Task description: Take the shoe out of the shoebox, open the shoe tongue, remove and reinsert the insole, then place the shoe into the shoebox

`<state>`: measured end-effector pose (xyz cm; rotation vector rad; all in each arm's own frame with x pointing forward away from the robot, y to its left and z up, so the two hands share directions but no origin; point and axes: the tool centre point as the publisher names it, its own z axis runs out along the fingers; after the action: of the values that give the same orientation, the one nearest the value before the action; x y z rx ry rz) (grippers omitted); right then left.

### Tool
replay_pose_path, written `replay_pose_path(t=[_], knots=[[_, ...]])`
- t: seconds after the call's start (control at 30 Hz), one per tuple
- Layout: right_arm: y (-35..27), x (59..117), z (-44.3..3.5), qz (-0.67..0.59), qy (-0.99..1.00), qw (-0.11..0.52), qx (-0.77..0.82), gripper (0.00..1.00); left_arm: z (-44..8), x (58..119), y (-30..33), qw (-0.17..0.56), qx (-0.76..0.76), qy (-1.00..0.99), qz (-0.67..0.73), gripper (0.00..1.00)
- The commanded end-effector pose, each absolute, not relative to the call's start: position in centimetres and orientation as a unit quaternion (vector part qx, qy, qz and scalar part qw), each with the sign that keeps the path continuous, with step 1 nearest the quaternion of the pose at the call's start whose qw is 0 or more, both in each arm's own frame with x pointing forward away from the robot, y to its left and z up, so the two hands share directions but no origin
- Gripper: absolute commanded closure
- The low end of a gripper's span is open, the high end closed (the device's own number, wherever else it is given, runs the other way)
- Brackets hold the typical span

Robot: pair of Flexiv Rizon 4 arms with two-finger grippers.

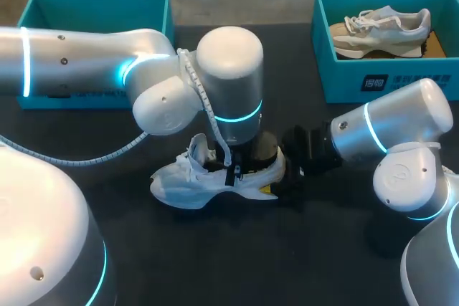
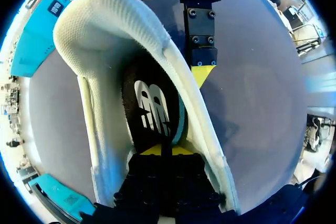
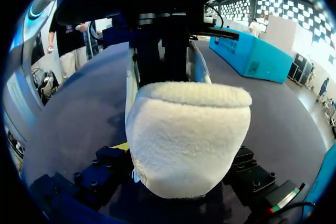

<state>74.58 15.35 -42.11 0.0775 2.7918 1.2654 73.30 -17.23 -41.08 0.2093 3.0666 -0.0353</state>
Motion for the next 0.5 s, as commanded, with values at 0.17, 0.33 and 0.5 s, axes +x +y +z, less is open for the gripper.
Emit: replay_pose_path(t=[0.17,0.33,0.5], knots=[[15.6,74.6,-42.6,0.410,0.911,0.039,0.026,1.00,-41.1,73.7,-16.1,0.048,0.054,0.997,-0.041,1.00],[15.6,74.6,-42.6,0.410,0.911,0.039,0.026,1.00,-39.2,74.2,-16.0,0.052,0.044,0.996,-0.059,1.00],[15.6,74.6,-42.6,0.410,0.911,0.039,0.026,1.00,-37.8,74.8,-16.0,0.054,0.033,0.995,-0.078,1.00]])
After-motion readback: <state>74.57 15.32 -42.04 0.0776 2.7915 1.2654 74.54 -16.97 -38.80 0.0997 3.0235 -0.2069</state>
